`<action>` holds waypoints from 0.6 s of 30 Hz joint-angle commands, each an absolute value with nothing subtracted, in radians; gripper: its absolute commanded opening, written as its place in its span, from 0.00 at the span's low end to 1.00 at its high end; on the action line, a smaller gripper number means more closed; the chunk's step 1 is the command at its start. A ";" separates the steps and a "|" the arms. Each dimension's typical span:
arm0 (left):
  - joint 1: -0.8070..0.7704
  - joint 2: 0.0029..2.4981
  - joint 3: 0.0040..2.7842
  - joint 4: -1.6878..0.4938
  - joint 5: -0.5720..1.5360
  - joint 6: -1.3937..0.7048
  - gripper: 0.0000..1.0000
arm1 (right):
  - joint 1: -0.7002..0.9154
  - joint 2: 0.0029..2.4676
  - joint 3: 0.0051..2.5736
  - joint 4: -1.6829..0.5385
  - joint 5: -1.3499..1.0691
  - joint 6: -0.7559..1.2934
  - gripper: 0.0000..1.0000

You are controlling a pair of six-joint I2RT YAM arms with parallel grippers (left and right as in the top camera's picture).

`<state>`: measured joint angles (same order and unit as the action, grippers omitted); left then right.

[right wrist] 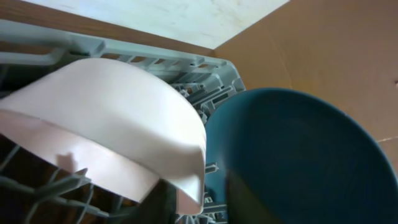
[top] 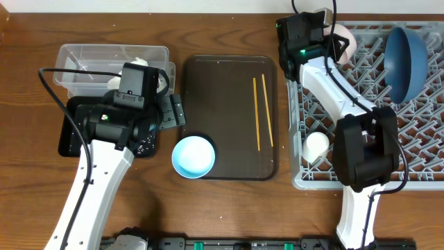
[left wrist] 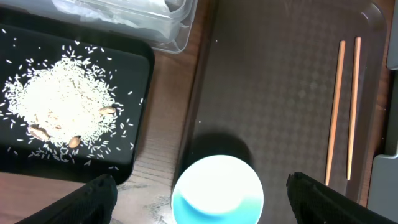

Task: Sort waste into correct bins and load items into the dishwasher rack
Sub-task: 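Carry the pink bowl into the rack and set it beside the plate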

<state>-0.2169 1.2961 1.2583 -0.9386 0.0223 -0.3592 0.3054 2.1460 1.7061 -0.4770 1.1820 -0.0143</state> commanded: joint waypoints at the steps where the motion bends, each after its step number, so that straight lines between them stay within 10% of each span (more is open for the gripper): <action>1: -0.213 1.302 1.274 -0.942 0.014 -0.349 0.90 | 0.325 2.162 1.705 -0.482 1.195 -0.017 0.34; 18: -0.213 1.302 1.274 -0.942 0.014 -0.349 0.90 | 0.410 2.111 1.706 -0.484 1.018 -0.016 0.52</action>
